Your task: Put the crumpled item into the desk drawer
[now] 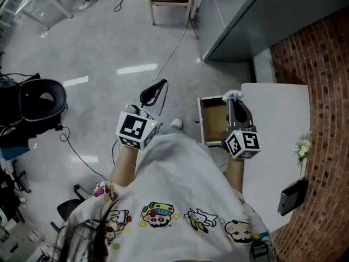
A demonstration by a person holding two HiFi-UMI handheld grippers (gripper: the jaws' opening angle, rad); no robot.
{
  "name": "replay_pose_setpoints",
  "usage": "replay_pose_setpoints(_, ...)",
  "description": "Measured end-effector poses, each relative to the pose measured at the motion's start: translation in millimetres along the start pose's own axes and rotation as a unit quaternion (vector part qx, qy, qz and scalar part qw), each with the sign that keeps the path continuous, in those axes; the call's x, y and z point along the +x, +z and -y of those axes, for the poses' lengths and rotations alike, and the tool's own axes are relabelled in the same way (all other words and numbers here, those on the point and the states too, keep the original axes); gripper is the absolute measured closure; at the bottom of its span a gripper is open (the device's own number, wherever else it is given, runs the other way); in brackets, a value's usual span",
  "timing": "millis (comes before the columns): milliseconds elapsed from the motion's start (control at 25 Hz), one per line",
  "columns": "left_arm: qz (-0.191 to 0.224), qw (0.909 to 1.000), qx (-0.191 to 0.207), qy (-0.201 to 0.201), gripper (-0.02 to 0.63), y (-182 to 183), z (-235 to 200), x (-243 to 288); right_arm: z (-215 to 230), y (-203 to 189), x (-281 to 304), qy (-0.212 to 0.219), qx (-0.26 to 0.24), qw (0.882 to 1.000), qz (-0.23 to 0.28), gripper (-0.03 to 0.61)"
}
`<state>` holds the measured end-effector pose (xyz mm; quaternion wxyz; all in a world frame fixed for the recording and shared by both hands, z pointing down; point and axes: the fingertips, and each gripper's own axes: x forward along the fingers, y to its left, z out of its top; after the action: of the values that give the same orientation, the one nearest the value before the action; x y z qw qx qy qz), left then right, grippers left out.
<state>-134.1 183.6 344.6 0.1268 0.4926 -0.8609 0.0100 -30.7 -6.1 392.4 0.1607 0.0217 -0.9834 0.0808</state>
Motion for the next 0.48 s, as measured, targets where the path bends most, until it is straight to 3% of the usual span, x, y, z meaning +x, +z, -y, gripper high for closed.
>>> replay_pose_setpoints(200, -0.011, 0.9971, 0.019, -0.073, 0.614, 8, 28, 50, 31, -3, -16, -0.056, 0.024, 0.998, 0.008, 0.558)
replay_pose_setpoints(480, -0.023, 0.9831, 0.046, -0.176, 0.614, 18, 68, 101, 61, -13, -42, -0.137, 0.056, 0.989, 0.010, 0.558)
